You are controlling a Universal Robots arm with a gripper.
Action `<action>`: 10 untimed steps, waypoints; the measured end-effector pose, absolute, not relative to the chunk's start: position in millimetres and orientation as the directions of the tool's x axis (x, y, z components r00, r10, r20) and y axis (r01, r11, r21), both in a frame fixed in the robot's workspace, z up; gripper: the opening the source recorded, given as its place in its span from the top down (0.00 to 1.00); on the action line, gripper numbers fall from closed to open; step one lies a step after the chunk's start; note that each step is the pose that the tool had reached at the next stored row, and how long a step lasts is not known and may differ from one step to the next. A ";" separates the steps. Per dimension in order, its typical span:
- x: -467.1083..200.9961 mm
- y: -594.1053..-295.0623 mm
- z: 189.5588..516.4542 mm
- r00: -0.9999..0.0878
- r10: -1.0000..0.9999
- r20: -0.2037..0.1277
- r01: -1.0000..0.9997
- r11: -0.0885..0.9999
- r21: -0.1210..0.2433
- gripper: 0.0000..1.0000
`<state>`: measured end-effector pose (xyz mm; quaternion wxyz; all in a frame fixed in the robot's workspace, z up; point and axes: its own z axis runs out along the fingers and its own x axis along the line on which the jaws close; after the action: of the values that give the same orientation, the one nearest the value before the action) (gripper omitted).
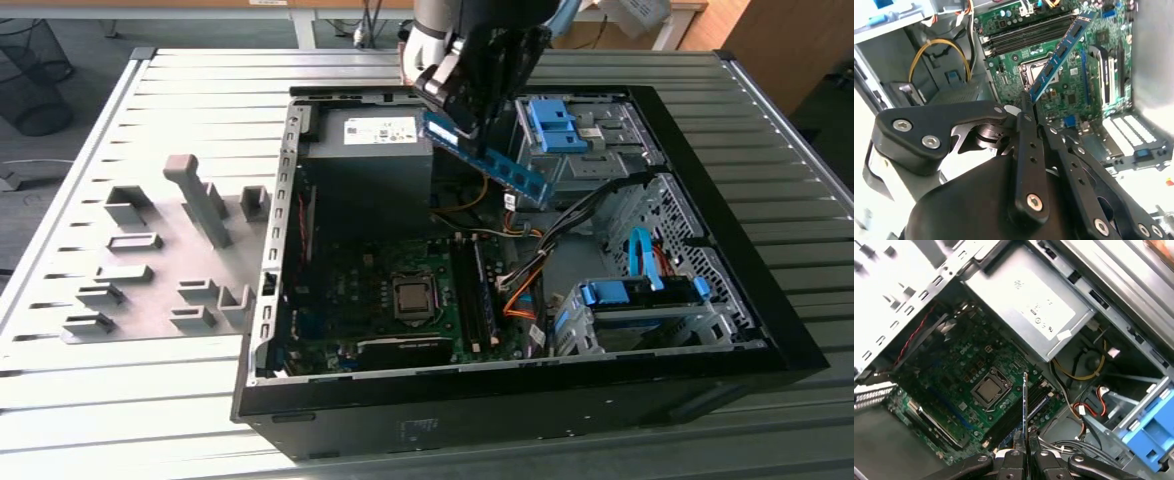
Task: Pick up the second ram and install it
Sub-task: 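Insert the second ram into the second slot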
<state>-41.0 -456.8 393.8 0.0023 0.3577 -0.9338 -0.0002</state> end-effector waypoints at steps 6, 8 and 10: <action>-41.0 -456.8 391.1 -0.812 -0.583 0.005 -0.583 0.812 0.001 0.86; -41.0 -456.8 390.3 -0.833 -0.554 0.005 -0.554 0.833 0.000 0.86; -41.0 -456.8 389.3 -0.852 -0.523 0.005 -0.523 0.852 0.000 0.86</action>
<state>-41.0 -456.8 389.3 0.0026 0.2719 -0.9623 0.0007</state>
